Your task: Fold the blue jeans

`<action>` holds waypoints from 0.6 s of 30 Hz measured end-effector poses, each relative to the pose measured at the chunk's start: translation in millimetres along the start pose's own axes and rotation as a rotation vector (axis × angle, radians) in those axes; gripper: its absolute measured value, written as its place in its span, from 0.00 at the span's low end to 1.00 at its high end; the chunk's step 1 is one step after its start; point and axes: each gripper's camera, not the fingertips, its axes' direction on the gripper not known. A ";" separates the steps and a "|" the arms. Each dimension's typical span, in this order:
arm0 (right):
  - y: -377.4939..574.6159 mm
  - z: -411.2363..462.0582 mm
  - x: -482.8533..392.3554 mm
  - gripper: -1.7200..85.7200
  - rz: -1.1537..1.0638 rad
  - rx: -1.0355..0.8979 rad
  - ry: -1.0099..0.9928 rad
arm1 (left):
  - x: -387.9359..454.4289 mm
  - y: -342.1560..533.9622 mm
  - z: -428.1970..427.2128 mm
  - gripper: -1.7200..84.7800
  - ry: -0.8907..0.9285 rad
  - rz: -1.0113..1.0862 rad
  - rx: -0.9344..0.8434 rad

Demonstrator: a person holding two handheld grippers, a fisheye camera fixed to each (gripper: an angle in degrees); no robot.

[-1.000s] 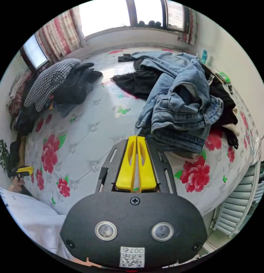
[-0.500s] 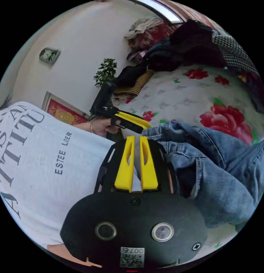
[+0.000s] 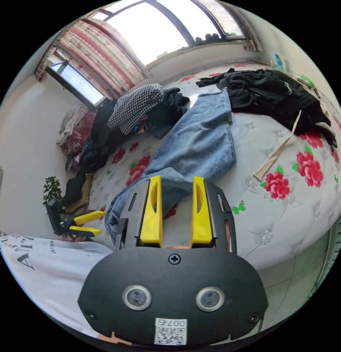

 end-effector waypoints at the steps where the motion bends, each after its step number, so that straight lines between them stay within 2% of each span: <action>1: -4.3 -3.8 9.3 0.13 0.032 0.009 -0.012 | 9.3 -20.4 38.7 0.15 -0.030 0.044 -0.095; 2: -6.1 -4.8 13.1 0.13 0.049 0.011 -0.018 | 12.0 -28.2 60.2 0.14 -0.073 0.054 -0.162; 3: -8.9 -5.9 19.0 0.13 0.075 0.017 -0.029 | 16.6 -36.9 94.8 0.11 -0.200 0.090 -0.283; 4: -11.0 -6.2 22.2 0.13 0.085 0.013 -0.038 | 25.4 -39.5 102.4 0.08 -0.253 0.191 -0.297; 5: -11.9 -6.9 22.8 0.13 0.084 0.010 -0.040 | 26.7 -40.4 100.2 0.06 -0.270 0.203 -0.301; 8: -15.4 -14.7 25.6 0.13 0.050 -0.011 -0.037 | 8.1 -30.3 49.3 0.04 -0.209 0.108 -0.252; 11: -18.8 -25.3 40.6 0.13 0.043 -0.037 -0.045 | -18.2 5.2 -30.4 0.04 -0.378 0.010 -0.182; 13: -23.4 -31.1 54.4 0.13 0.055 -0.046 -0.062 | -54.4 36.4 -95.5 0.07 -0.538 -0.234 -0.110; 16: -35.7 -29.3 67.5 0.13 0.078 -0.059 -0.093 | -84.7 79.4 -144.2 0.12 -0.614 -0.553 -0.033; 18: -47.1 -24.9 75.0 0.13 0.103 -0.066 -0.127 | -78.7 101.1 -158.8 0.15 -0.607 -0.659 0.057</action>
